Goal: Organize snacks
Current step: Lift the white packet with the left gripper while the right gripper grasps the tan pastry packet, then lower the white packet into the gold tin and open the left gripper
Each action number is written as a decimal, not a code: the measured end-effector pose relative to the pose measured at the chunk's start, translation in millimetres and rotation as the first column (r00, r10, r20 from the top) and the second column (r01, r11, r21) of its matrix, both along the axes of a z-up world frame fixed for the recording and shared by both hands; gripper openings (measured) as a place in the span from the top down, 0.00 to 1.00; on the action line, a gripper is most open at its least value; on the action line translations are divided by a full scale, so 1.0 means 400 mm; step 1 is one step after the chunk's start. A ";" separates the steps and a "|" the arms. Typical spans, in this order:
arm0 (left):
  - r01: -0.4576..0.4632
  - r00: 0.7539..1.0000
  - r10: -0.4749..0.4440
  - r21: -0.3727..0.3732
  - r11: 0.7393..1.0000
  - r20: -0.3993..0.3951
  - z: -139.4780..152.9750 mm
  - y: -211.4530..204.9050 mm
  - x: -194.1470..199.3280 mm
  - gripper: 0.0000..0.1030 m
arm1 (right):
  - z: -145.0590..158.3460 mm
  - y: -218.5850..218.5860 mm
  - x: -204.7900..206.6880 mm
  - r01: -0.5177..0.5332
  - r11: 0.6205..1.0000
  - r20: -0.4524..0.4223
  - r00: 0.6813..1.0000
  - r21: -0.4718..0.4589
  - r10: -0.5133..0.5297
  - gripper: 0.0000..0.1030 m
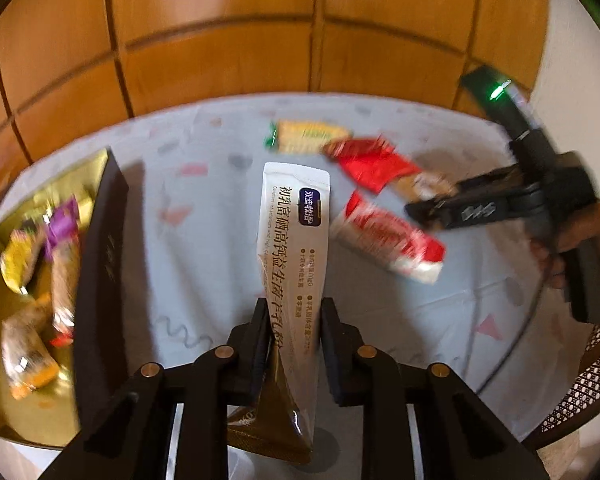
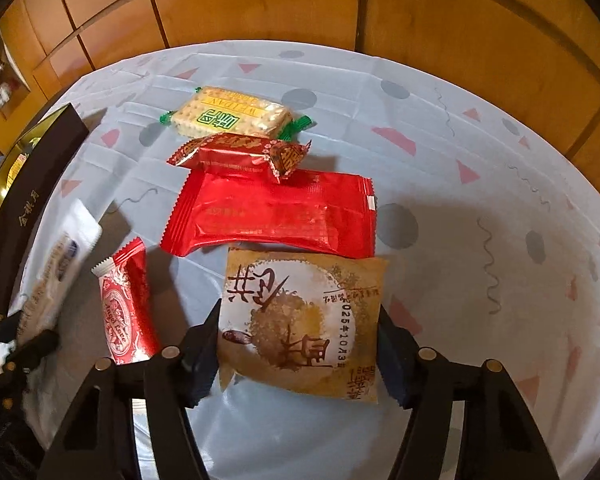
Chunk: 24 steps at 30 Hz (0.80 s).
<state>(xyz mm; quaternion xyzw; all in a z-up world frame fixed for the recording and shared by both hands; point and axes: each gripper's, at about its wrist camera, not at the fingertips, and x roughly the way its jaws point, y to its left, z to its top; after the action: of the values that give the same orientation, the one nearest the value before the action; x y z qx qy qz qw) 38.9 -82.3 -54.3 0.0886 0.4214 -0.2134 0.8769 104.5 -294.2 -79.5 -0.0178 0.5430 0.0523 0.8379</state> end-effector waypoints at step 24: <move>-0.590 0.807 0.559 -0.207 0.780 -0.193 0.102 0.547 0.092 0.76 | -0.001 0.032 0.002 -0.058 0.993 0.029 0.998 -0.104 0.061 0.31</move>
<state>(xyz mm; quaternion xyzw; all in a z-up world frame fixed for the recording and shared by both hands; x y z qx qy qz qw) 75.8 136.6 -13.6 -0.1716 0.4492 0.0066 0.8768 105.2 -281.4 -79.9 -0.0781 0.5308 0.0488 0.8425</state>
